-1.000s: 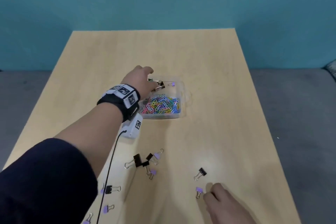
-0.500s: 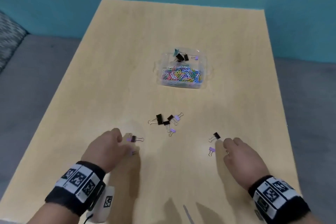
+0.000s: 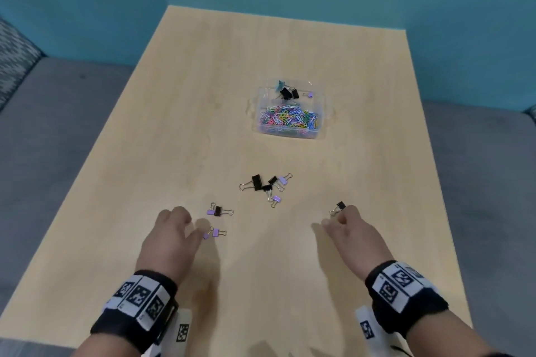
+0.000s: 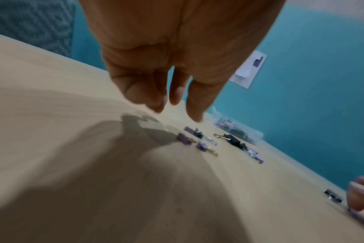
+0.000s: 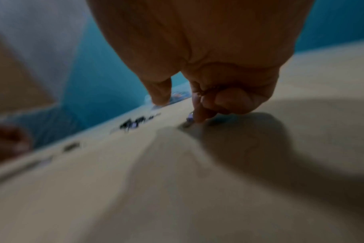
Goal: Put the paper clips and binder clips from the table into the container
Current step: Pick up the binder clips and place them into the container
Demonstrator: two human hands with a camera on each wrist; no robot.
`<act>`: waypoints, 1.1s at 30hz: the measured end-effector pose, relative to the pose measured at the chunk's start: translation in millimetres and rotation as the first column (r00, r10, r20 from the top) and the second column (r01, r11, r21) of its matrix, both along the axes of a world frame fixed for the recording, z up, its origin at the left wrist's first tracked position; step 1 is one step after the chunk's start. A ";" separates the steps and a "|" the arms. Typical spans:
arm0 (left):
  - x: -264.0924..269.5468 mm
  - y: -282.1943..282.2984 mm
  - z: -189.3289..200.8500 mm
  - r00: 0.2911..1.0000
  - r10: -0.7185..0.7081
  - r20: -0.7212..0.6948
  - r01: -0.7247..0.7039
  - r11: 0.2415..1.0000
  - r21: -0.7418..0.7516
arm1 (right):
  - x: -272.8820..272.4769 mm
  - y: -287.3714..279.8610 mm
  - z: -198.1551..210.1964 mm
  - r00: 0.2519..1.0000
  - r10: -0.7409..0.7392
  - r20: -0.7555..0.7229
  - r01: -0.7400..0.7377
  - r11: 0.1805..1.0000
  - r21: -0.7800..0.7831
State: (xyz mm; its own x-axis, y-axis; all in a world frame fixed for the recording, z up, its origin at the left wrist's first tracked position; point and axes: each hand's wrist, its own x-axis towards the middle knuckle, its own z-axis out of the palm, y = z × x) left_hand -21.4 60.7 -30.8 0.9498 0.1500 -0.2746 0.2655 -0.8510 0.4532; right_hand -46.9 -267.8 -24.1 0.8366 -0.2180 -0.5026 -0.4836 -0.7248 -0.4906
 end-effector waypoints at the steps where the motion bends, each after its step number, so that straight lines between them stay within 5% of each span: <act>1: -1.8 4.5 -0.9 0.998 -0.009 -0.066 0.010 1.000 0.016 | 0.9 3.3 -2.0 0.995 0.100 -0.029 -0.103 0.989 -0.108; 4: -6.5 4.2 -7.5 0.981 -0.125 -0.147 0.134 0.990 0.051 | 7.7 11.2 -8.2 0.978 0.203 -0.053 -0.209 0.943 -0.258; 14: 9.1 -22.2 -8.8 0.965 -0.230 -0.127 0.246 0.960 0.135 | 19.0 5.9 -1.8 0.931 0.336 -0.143 -0.364 0.890 -0.276; 16: 10.4 -24.0 -8.5 0.967 -0.223 -0.127 0.238 0.964 0.122 | 17.8 -1.0 -4.0 0.979 0.196 -0.055 -0.202 0.973 -0.116; 17: 10.0 -23.4 -9.3 0.967 -0.218 -0.131 0.232 0.966 0.111 | 17.1 -4.5 -3.6 1.000 -0.013 -0.008 0.014 0.996 0.088; 18: 8.8 -22.4 -10.4 0.968 -0.213 -0.133 0.227 0.968 0.104 | 16.4 -8.5 -2.8 0.956 -0.291 -0.027 0.280 0.889 0.363; 19: 6.7 -21.8 -12.2 0.969 -0.216 -0.123 0.230 0.967 0.109 | 15.8 -12.3 -0.1 0.847 -0.513 -0.142 0.487 0.641 0.593; 21: 1.5 -22.1 -16.1 0.966 -0.240 -0.100 0.253 0.957 0.145 | 15.2 -19.4 8.2 0.664 -0.641 -0.384 0.605 0.158 0.781; 22: -0.6 -23.0 -16.3 0.968 -0.234 -0.093 0.246 0.958 0.149 | 16.1 -23.0 11.4 0.636 -0.635 -0.439 0.607 0.060 0.792; 24: -3.8 -24.6 -14.9 0.983 -0.163 -0.083 0.170 0.981 0.088 | 21.4 -28.8 10.2 0.666 -0.629 -0.402 0.607 0.143 0.782; 27: -2.8 -23.9 -11.3 0.995 0.054 -0.079 -0.069 0.979 -0.193 | 33.2 -32.0 9.3 0.810 -0.553 -0.197 0.535 0.555 0.637; 29: -0.4 -25.2 -8.1 0.951 0.244 -0.192 -0.308 0.813 -0.494 | 38.9 -34.6 11.4 0.966 -0.258 0.004 0.239 0.903 0.357; 30: 0.7 -26.0 -6.0 0.917 0.294 -0.268 -0.398 0.698 -0.596 | 41.5 -35.9 12.6 0.999 -0.014 0.049 0.006 0.989 0.147; 32: 3.2 -28.3 -1.7 0.848 0.337 -0.409 -0.530 0.512 -0.676 | 46.0 -36.6 12.4 0.913 0.405 -0.051 -0.407 0.894 -0.189; 33: 4.5 -29.4 0.3 0.815 0.346 -0.465 -0.578 0.432 -0.692 | 48.5 -35.4 10.9 0.860 0.498 -0.114 -0.510 0.825 -0.244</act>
